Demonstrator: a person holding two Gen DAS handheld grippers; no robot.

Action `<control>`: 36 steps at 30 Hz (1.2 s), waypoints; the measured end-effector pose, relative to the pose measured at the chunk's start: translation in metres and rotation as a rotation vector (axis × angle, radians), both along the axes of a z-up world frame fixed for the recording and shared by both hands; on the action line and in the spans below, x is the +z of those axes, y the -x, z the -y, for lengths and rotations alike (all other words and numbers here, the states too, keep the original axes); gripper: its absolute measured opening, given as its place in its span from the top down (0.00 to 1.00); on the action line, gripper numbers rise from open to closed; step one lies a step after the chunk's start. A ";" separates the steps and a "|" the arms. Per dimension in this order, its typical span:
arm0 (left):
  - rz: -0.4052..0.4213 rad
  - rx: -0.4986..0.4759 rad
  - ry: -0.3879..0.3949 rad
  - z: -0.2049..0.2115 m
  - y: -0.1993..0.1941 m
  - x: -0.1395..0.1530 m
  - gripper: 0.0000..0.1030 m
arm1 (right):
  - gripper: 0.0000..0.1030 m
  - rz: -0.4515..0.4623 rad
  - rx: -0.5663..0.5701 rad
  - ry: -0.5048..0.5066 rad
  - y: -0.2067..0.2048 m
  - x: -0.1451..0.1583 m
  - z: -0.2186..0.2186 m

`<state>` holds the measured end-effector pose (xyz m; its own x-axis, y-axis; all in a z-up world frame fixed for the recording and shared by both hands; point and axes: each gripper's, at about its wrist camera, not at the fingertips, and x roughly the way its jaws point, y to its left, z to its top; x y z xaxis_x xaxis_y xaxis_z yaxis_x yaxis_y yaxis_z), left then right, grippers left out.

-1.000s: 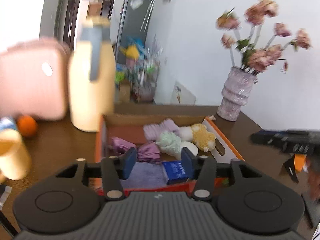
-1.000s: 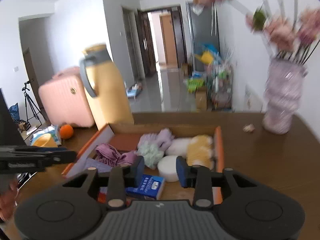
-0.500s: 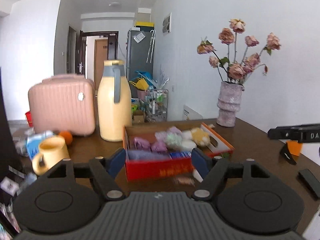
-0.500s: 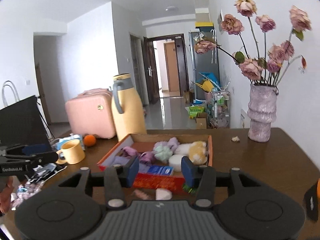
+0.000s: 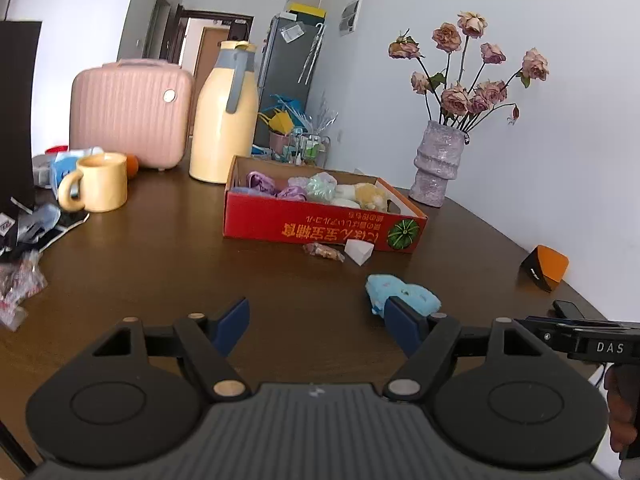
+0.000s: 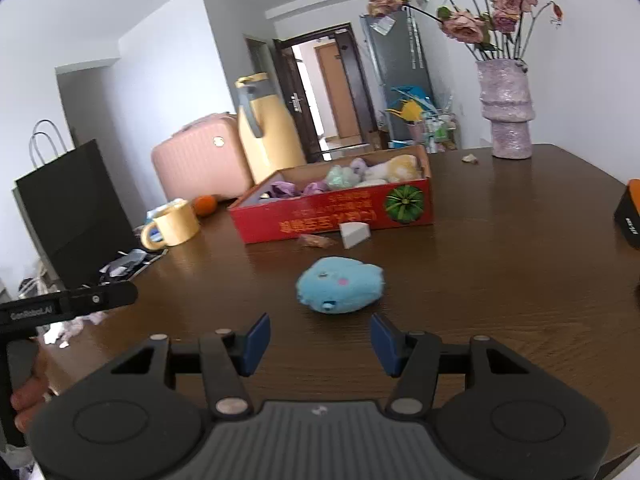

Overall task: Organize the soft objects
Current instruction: 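Withdraw both tools and reach them to the light blue plush, then grasp the light blue plush with both tools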

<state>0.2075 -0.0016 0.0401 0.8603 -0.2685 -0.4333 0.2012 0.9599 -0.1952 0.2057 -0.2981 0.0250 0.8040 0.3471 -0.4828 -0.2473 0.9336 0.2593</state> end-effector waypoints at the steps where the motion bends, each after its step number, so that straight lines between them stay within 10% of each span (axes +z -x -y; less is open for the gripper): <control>1: -0.004 -0.008 0.007 0.002 -0.003 -0.001 0.26 | 0.47 0.001 -0.005 0.000 -0.001 -0.002 0.000; 22: -0.308 -0.151 0.215 0.067 -0.168 -0.068 0.41 | 0.46 -0.126 -0.107 -0.189 -0.129 -0.060 0.014; 28: -0.330 -0.227 0.296 0.066 -0.182 -0.079 0.70 | 0.61 -0.170 -0.062 -0.263 -0.156 -0.074 0.014; 36: -0.318 -0.221 0.323 0.065 -0.171 -0.077 0.71 | 0.70 -0.193 -0.027 -0.333 -0.159 -0.077 0.015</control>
